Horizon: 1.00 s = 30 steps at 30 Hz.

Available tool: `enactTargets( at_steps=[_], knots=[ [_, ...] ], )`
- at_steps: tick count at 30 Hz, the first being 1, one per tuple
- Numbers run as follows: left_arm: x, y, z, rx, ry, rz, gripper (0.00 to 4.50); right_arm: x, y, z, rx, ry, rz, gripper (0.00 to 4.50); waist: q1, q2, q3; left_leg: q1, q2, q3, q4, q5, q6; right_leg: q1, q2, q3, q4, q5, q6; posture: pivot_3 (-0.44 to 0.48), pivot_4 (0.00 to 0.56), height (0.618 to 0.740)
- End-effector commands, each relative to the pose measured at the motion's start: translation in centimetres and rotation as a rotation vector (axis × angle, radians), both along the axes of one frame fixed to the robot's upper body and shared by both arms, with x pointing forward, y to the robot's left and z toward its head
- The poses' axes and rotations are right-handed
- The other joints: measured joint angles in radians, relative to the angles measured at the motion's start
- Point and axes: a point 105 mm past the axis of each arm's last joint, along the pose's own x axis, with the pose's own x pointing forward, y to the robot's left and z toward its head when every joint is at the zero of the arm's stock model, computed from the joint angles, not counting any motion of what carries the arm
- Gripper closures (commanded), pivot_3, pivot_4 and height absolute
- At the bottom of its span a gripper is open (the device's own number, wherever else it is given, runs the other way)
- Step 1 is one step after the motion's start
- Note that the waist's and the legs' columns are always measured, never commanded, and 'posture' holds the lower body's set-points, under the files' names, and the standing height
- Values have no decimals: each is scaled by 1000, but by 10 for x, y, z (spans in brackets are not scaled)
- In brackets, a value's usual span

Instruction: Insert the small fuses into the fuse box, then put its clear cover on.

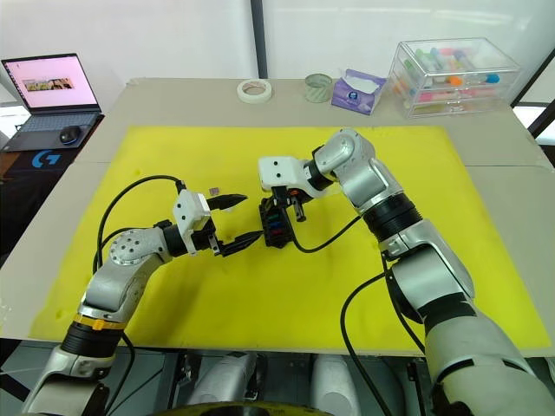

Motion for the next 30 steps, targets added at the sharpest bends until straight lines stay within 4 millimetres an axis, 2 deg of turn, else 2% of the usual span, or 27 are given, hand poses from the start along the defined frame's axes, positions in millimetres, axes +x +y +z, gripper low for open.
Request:
enactTargets(
  at_steps=[1, 9, 14, 18, 23, 26, 30],
  knots=[
    [-2, 2, 11, -12, -36, -8, 0, -3, -2, -4, 27, 64, -35, 4461, 0, 0, 0, 0, 0, 0, 0, 0, 0, 0, 0, 0, 0, 0, 0, 0, 150, 740],
    [-3, 6, 17, -7, -40, -19, 0, -4, 5, 47, 207, 77, -72, 4461, -5, 0, 0, -1, 0, 0, 0, 0, 0, -1, 0, 0, 0, 0, 0, 0, 150, 740],
    [-3, 7, 24, -7, -50, -32, 0, -8, 0, 61, 252, 63, -89, 4461, -3, 0, 0, -1, 0, 0, -1, 0, 0, -2, 0, 0, 0, 0, 0, 0, 150, 740],
    [-3, 9, 31, -4, -58, -42, 0, -11, -6, 65, 264, 54, -101, 4461, -1, 0, 0, -2, 0, 0, 0, 0, 0, -2, 0, 0, 0, 0, 0, 0, 150, 740],
    [-4, 27, 46, 26, -61, -36, 0, -22, -27, 65, 286, -7, -115, 4461, -1, 0, 0, -3, 0, 0, 0, 0, 0, -3, 0, 0, 0, 0, 0, 0, 150, 740],
    [-7, 46, 49, 79, -44, -25, 0, -24, -40, 68, 318, -64, -148, 3870, -3, 0, 0, -4, 0, 0, 0, 0, 0, -5, 0, 0, 0, 0, 0, 0, 150, 740],
    [-6, 72, 50, 131, -23, 10, 0, -27, -51, 68, 351, -109, -180, 2521, -3, 1, 0, -4, 0, 0, -1, 0, 0, -5, 0, 1, 0, 0, 0, 0, 150, 740]
  ],
)
